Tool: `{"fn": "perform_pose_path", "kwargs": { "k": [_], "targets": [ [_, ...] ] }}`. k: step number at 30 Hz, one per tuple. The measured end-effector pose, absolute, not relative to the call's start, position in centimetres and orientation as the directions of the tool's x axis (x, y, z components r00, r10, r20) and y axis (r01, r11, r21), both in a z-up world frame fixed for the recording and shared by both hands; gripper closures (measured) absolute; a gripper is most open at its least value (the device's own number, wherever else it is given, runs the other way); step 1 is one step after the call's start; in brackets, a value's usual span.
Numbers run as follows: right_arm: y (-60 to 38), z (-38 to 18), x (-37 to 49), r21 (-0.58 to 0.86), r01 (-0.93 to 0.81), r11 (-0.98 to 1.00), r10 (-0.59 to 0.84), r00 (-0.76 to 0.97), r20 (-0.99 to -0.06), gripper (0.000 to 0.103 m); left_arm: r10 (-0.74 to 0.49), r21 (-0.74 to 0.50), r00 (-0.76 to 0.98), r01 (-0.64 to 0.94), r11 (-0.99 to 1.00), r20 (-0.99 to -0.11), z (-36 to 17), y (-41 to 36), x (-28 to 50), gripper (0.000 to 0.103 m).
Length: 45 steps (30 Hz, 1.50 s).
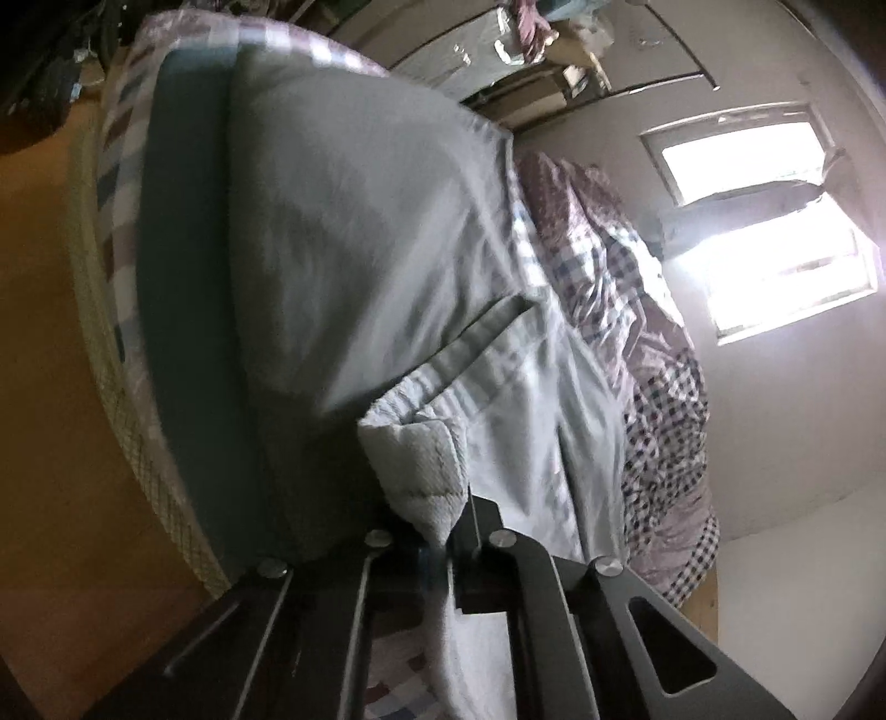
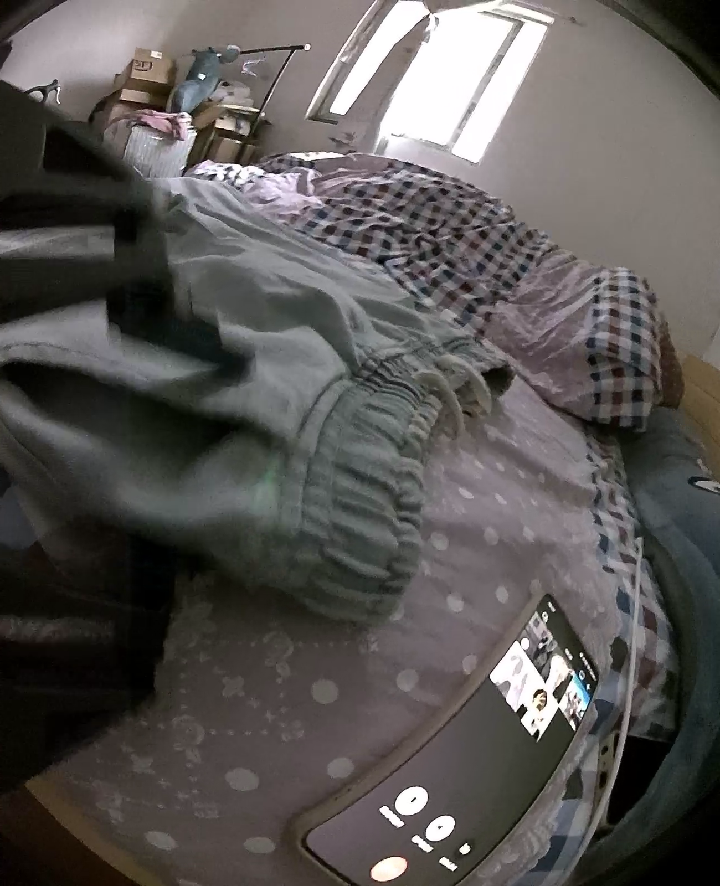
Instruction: Fold clothes
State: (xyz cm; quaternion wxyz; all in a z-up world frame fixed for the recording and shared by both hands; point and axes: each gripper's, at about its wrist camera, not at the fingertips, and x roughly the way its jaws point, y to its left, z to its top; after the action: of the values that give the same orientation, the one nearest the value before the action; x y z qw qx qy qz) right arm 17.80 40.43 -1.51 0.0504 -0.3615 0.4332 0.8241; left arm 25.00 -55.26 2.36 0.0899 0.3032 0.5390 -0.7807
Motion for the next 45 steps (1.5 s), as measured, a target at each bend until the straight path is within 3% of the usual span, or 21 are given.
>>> {"fn": "perform_pose_path", "kwargs": {
  "k": [4,16,21,26,33,45],
  "targets": [
    [40.0,0.3,18.2,0.652,-0.4,-0.644,-0.201,-0.734,-0.649,0.098,0.165,-0.812,-0.837,0.428,-0.397,-0.522,5.3,-55.6,24.9,0.101],
    [38.1,9.1,24.5,0.686,-0.449,-0.573,-0.047,-0.817,-0.574,0.1,0.155,-0.885,-0.915,0.301,-0.355,-0.373,14.1,-57.9,23.4,0.101],
    [38.2,11.6,25.4,0.718,-0.467,-0.516,-0.053,-0.819,-0.571,0.099,0.159,-0.915,-0.944,0.226,-0.333,-0.291,18.6,-58.9,22.0,0.101],
    [38.1,14.7,21.1,0.716,-0.449,-0.535,-0.095,-0.81,-0.578,0.099,0.152,-0.904,-0.935,0.253,-0.343,-0.319,21.1,-58.9,17.1,0.101],
    [39.0,16.9,10.3,0.718,-0.446,-0.535,-0.155,-0.783,-0.602,0.098,0.122,-0.891,-0.913,0.339,-0.302,-0.389,20.7,-58.8,7.0,0.101],
    [39.8,10.1,-9.2,0.598,-0.525,-0.606,-0.194,-0.632,-0.75,0.098,0.097,-0.792,-0.814,0.519,-0.321,-0.572,13.7,-57.6,-14.9,0.101]
  ]
}}
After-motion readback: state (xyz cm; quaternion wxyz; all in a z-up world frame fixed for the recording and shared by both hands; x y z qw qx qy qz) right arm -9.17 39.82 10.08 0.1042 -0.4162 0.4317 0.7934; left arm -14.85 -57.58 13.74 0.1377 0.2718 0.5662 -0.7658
